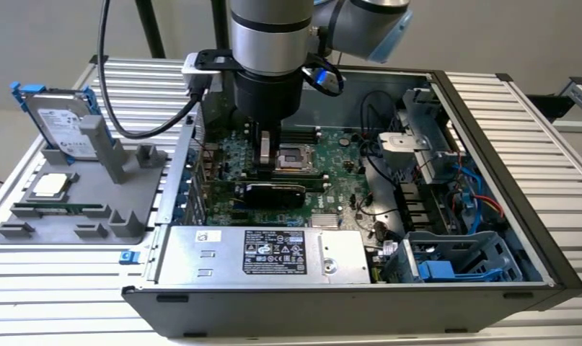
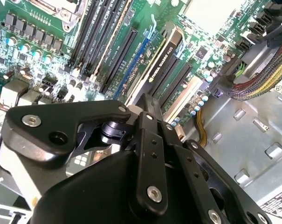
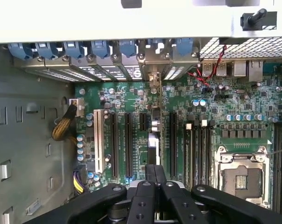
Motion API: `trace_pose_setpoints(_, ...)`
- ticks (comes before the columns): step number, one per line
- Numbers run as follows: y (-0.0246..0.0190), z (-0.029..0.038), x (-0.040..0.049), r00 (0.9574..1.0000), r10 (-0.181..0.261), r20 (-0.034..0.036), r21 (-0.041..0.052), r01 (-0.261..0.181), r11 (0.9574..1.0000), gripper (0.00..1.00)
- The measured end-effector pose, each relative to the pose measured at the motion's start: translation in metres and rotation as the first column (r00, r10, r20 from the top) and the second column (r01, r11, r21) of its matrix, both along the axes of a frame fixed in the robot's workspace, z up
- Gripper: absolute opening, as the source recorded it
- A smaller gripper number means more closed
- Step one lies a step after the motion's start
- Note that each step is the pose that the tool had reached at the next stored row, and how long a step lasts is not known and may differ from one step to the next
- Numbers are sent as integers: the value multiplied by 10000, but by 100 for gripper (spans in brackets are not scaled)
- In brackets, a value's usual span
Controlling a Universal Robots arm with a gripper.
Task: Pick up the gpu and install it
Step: 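Press down on the gpu until it lock into place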
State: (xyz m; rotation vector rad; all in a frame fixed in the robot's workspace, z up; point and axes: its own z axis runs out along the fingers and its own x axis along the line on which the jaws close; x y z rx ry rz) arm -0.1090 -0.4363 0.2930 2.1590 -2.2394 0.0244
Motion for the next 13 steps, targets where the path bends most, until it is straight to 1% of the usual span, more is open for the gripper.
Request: trace_pose_setpoints(13, 0, 0, 0, 10000, 0, 1, -76, 0, 10000, 0)
